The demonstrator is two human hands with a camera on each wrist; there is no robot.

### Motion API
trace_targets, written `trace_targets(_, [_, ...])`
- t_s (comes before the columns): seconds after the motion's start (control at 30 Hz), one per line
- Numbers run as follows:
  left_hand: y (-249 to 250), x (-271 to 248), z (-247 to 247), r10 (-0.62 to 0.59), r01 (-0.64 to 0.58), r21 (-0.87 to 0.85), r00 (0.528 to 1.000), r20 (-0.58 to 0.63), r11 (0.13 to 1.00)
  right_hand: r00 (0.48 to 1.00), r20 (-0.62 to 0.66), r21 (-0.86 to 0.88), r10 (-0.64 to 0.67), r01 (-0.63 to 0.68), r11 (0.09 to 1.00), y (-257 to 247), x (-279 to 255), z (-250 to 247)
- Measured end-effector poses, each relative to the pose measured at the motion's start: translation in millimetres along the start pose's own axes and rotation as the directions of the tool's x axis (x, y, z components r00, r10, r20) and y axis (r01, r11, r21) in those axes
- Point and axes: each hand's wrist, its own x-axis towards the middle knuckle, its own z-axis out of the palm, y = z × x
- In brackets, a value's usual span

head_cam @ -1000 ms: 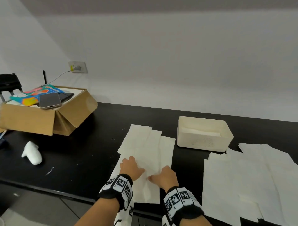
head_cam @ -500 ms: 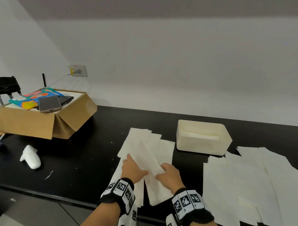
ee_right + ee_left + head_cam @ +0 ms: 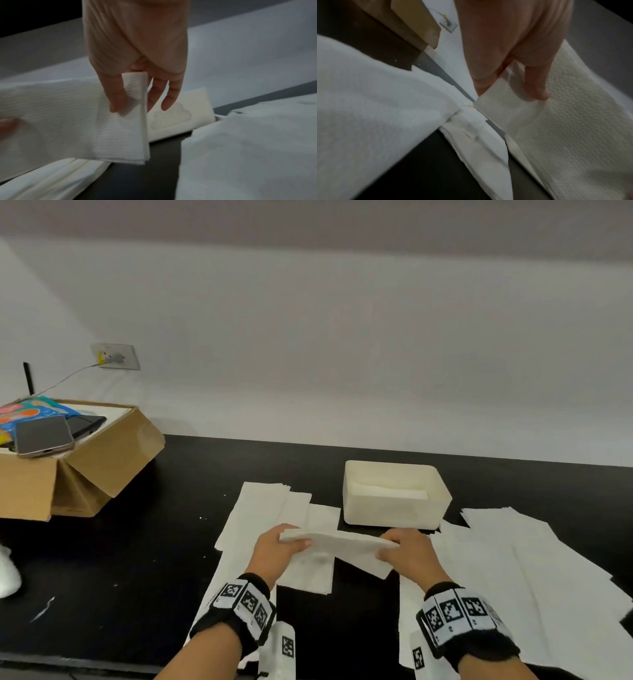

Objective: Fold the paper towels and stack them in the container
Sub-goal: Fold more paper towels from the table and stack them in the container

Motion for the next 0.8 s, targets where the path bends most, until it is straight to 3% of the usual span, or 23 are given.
trace_targets(0.1, [-5.6,6.6,11.4,-0.030,0.031,-0.055,0.999,0.018,0.998,0.996,-0.068,0.210,0.053,-0.038,0.977,21.7,11.7,-4.9])
trace_targets(0.2, [-10.8,13.5,19.8,-0.068,0.069,-0.019,0.997,0.039,0.997,0.990,-0.075,0.464,0.123,-0.074,0.883,40.4,23.0,-0.3])
trace_targets(0.47, [-13.9,26.6,44.8,-0.092,0.093,-0.062,0.996,0.015,0.994,0.977,0.108,0.628,0.186,-0.212,0.749,65.6,38.2,23.5])
trace_targets(0.63, [-8.4,28.8,49.8,-0.065,0.067,-0.097,0.998,0.025,0.993,0.987,0.057,0.712,0.150,-0.146,0.686,69.9,37.6,11.3])
trace_targets(0.8, [-13.9,28.9,46.4,-0.072,0.070,0.027,0.995,0.072,0.997,0.985,0.107,0.575,0.133,-0.170,0.800,74.7,35.2,15.7])
